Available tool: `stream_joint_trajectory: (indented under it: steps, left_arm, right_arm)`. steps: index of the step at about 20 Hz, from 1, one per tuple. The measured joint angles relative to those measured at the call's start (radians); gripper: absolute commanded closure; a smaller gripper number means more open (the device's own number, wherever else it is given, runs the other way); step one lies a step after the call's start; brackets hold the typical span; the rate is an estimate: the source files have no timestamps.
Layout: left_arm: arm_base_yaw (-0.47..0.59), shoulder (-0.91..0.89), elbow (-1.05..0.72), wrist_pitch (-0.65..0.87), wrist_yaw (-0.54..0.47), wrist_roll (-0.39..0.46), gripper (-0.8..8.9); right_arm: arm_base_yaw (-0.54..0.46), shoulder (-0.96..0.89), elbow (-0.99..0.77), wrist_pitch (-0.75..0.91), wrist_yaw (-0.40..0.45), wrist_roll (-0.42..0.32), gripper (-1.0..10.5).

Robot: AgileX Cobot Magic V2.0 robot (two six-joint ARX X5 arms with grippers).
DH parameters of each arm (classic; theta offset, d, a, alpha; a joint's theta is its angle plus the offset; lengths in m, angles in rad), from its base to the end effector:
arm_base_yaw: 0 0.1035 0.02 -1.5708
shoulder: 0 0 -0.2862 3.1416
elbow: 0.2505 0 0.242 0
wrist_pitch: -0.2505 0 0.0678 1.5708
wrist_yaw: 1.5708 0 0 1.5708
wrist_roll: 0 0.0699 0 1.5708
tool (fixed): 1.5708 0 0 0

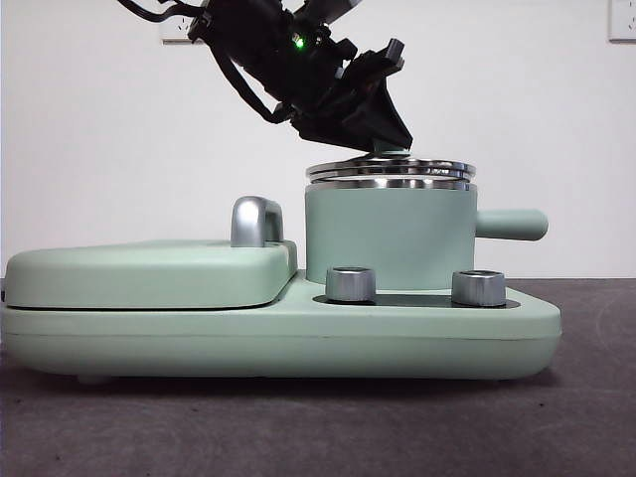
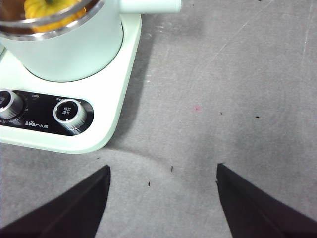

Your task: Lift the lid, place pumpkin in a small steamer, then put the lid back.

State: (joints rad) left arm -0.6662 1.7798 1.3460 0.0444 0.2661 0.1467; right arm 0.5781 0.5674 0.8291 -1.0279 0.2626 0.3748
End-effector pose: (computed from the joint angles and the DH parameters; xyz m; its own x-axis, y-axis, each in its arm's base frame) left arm 0.3365 -0.2879 0.2880 0.5392 -0.7584 -0.3663 0.8227 0.5673 0.0365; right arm 0.0828 0.0324 0.2821 0.7246 0.1628 -0.6696 -0.1327 0.9865 0.0963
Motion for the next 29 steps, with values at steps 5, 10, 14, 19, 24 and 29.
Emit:
stream_joint_trajectory:
  steps: [5,10,14,19,24,29]
  left_arm:
    - [0.000,0.001,0.002,-0.004,0.000,0.022,8.04]
    - [0.000,0.002,0.002,-0.006,0.000,0.023,8.04]
    - [0.000,0.011,0.002,-0.024,0.002,0.025,8.04]
    - [0.000,0.026,0.009,-0.008,0.025,0.022,8.04]
    - [0.000,0.035,0.014,0.004,0.040,0.022,8.04]
    - [0.001,0.035,0.027,-0.037,0.041,0.022,8.04]
  right_arm:
    - [0.000,0.000,0.000,0.000,0.000,0.000,6.2]
    - [0.000,0.000,0.000,0.000,0.000,0.000,6.2]
    - [0.000,0.000,0.000,0.000,0.000,0.000,6.2]
    - [0.000,0.000,0.000,0.000,0.000,0.000,6.2]
    - [0.000,0.000,0.000,0.000,0.000,0.000,6.2]
    - [0.000,0.000,0.000,0.000,0.000,0.000,6.2]
